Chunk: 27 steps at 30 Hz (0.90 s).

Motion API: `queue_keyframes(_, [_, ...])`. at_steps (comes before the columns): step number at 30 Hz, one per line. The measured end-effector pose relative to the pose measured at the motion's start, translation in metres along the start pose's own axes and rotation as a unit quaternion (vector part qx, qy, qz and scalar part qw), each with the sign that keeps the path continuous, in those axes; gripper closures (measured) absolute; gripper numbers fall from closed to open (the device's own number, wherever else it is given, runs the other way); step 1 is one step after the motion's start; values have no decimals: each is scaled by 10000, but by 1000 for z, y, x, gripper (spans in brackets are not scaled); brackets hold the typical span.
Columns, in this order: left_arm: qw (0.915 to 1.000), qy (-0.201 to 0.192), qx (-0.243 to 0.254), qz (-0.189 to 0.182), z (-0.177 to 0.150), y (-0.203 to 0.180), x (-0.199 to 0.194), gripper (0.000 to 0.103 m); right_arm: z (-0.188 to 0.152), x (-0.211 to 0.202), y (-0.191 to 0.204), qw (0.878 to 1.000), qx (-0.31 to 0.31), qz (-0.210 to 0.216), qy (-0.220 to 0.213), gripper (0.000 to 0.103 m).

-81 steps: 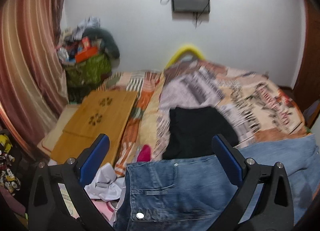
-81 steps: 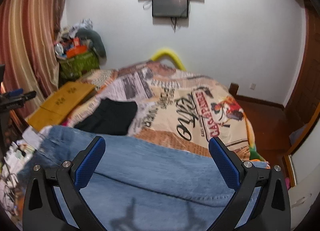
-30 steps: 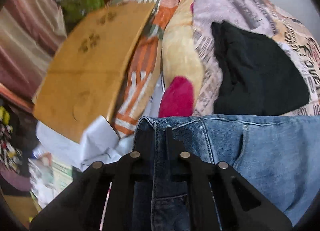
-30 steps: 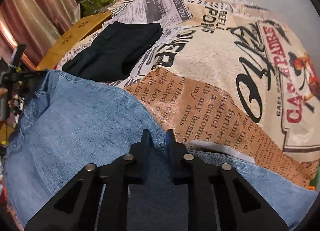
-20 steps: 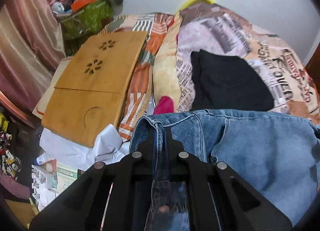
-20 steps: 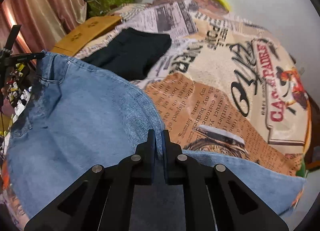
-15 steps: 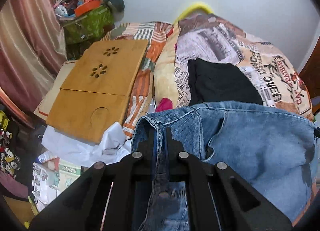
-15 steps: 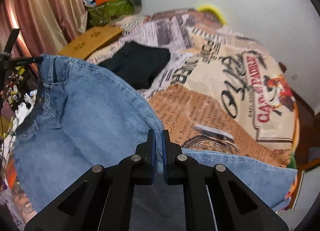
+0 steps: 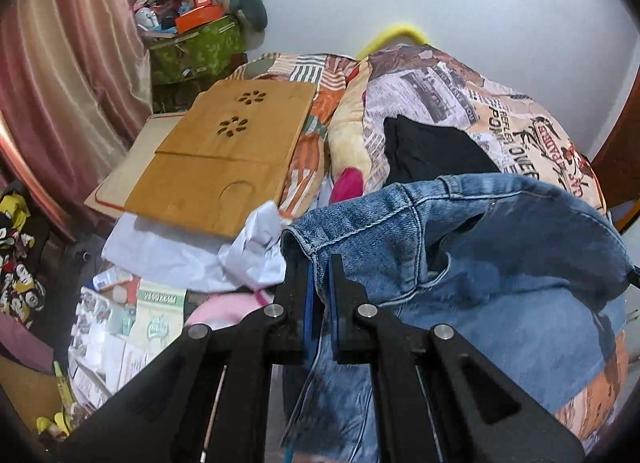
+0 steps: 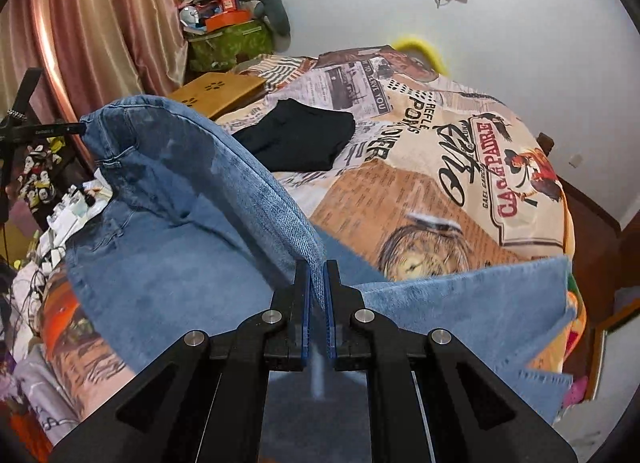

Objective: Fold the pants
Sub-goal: 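Lift the waistband with both tools, fold it over the legs, open both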

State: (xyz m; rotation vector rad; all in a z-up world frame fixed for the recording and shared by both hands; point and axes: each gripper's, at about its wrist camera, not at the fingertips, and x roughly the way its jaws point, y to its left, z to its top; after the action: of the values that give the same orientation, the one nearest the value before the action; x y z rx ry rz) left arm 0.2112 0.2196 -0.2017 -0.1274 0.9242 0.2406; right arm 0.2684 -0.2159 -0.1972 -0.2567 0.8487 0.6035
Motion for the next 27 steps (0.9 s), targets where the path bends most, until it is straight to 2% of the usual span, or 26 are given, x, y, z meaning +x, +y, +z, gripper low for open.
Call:
queue_keyframes(9, [9993, 266, 151, 201, -63, 10, -4, 97, -48, -6, 22, 9997, 213, 106, -8, 97])
queue_keyframes(15, [9977, 662, 8, 112, -108, 23, 7, 97, -75, -4, 31, 9992, 363, 122, 79, 97])
queue_keyframes(19, [9958, 859, -48, 304, -130, 33, 15, 97, -86, -6, 32, 9988, 478, 114, 62, 97])
queue_keyframes(22, [9948, 957, -164, 292, -138, 41, 16, 97, -88, -10, 30, 9978, 643, 167, 49, 95])
queue_keyframes(27, [9966, 749, -28, 334, -126, 32, 5, 97, -87, -27, 21, 9963, 850, 118, 22, 95])
